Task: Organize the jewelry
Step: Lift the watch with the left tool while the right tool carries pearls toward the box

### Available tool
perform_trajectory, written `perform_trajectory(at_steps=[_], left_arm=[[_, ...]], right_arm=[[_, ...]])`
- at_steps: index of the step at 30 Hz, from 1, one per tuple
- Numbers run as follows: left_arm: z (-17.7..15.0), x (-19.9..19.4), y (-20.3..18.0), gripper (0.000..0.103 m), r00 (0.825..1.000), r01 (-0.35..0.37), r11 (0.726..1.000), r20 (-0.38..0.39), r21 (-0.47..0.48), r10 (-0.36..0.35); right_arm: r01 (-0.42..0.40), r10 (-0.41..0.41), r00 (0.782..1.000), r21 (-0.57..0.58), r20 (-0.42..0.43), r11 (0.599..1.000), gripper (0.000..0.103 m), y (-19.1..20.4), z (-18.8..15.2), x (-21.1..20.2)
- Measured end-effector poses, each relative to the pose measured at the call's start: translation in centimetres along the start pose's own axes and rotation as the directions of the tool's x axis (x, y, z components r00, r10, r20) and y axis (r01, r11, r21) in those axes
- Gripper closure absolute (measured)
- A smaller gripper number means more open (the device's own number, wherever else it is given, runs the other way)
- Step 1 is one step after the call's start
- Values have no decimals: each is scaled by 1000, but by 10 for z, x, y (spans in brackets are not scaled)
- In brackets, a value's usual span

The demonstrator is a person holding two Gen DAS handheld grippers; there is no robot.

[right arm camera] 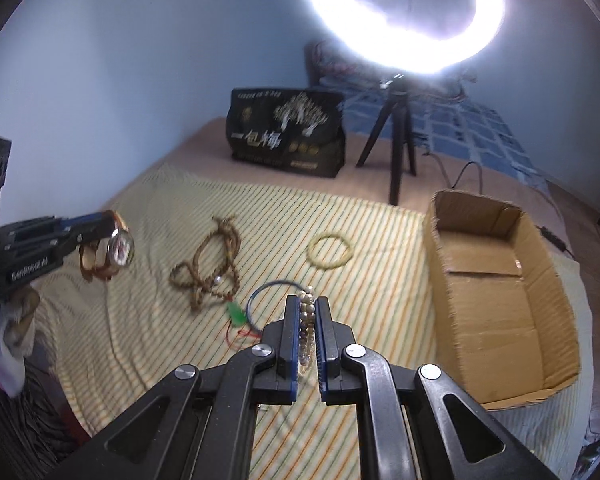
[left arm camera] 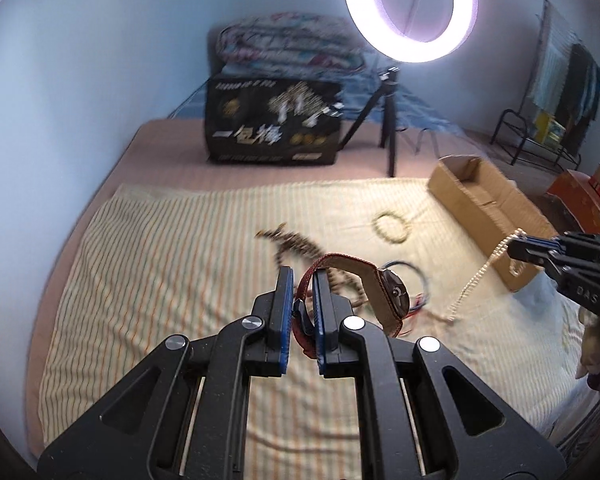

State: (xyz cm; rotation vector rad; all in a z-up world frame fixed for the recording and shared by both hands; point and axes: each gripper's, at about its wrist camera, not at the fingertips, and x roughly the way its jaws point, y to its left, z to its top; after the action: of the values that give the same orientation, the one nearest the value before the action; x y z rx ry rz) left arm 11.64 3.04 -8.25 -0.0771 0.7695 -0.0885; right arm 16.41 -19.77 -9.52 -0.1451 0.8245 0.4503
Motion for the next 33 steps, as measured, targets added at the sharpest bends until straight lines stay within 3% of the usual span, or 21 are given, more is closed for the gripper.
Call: perform_trajectory(at_steps=[11, 24, 33], left_arm=[[12, -11, -63, 96, 996, 53, 993, 59, 108, -60], [28, 2, -125, 96, 991, 127, 979, 29, 161, -133], [52, 25, -161, 96, 987, 153, 970, 23, 189, -160]], right_arm=[[61, -64, 996, 48, 64, 997, 98, -29, 5, -25], [208, -221, 969, 123, 108, 970, 98, -74, 13, -47], [252, -271, 955, 155, 119, 955, 99, -99, 16, -53]])
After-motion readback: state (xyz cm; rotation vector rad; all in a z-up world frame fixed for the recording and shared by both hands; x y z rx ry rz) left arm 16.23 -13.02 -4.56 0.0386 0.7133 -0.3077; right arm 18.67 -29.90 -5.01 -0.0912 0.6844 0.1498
